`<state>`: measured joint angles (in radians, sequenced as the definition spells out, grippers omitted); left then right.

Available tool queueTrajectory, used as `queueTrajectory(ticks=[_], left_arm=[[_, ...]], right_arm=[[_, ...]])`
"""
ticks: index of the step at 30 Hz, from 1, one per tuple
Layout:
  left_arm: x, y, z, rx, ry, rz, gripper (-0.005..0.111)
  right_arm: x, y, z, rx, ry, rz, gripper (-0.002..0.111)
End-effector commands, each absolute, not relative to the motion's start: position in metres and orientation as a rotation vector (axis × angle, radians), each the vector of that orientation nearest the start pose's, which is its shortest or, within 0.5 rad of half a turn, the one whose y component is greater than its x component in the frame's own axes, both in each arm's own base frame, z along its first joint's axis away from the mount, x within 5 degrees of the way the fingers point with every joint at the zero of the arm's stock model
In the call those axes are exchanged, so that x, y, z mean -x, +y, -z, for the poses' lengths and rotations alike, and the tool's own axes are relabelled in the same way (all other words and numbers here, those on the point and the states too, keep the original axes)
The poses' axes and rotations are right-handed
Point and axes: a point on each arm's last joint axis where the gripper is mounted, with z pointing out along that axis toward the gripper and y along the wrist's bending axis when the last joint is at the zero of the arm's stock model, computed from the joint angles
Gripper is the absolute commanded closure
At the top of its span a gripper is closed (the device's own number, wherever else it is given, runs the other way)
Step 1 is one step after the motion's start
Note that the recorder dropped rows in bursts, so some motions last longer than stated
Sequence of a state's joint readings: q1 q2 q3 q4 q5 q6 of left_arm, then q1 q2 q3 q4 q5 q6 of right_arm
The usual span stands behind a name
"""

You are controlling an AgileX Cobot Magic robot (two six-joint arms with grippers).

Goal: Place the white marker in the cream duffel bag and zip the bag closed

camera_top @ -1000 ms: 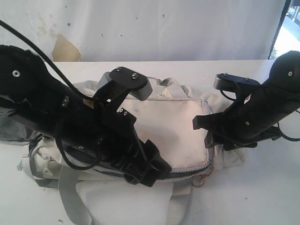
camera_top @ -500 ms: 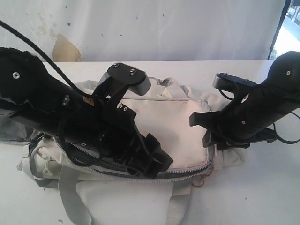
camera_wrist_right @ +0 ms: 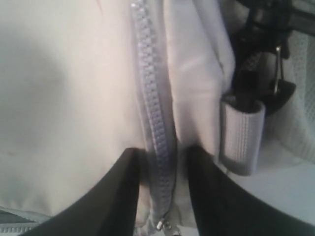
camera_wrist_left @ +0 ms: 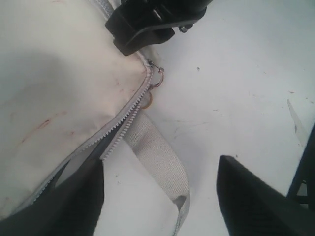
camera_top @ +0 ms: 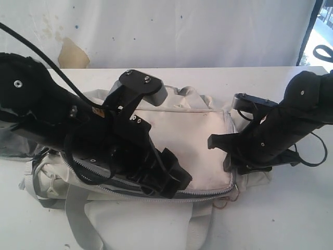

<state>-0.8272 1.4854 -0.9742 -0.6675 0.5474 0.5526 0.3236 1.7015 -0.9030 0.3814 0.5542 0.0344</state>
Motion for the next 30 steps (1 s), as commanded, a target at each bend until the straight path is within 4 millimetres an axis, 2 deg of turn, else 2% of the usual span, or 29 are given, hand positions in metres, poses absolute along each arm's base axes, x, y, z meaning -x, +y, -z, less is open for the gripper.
queueTrajectory(ticks=[1, 4, 9, 12, 14, 15, 19, 21, 25, 30], left_arm=[[-0.185, -0.247, -0.261, -1.109, 2.266, 0.773, 0.036], [-0.185, -0.247, -0.261, -1.109, 2.266, 0.773, 0.036], [-0.185, -0.247, -0.261, -1.109, 2.266, 0.773, 0.036], [-0.185, -0.247, -0.261, -1.109, 2.266, 0.773, 0.036], [-0.185, -0.247, -0.261, -1.111, 2.267, 0.774, 0.036], [-0.184, -0.246, -0.26, -1.115, 2.271, 0.776, 0.036], [-0.184, -0.247, -0.26, -1.128, 2.27, 0.774, 0.036], [-0.186, -0.252, -0.253, -1.196, 2.227, 0.746, 0.036], [-0.186, -0.273, -0.23, -1.152, 2.265, 0.87, 0.036], [-0.193, -0.291, -0.213, -1.02, 2.262, 0.838, 0.037]], right_arm=[[-0.292, 0.113, -0.167, 0.006, 2.821, -0.412, 0.086], [-0.292, 0.113, -0.167, 0.006, 2.821, -0.412, 0.108], [-0.292, 0.117, -0.169, -0.032, 2.816, -0.48, 0.108], [-0.293, 0.126, -0.187, -0.014, 2.768, -0.622, 0.108], [-0.295, 0.128, -0.199, -0.003, 2.728, -0.657, 0.108], [-0.298, 0.129, -0.213, 0.005, 2.682, -0.673, 0.108], [-0.306, 0.133, -0.235, 0.026, 2.614, -0.699, 0.108], [-0.309, 0.135, -0.241, -0.002, 2.591, -0.737, 0.108], [-0.307, 0.136, -0.241, 0.012, 2.618, -0.754, 0.108], [-0.303, 0.136, -0.239, 0.057, 2.665, -0.745, 0.108]])
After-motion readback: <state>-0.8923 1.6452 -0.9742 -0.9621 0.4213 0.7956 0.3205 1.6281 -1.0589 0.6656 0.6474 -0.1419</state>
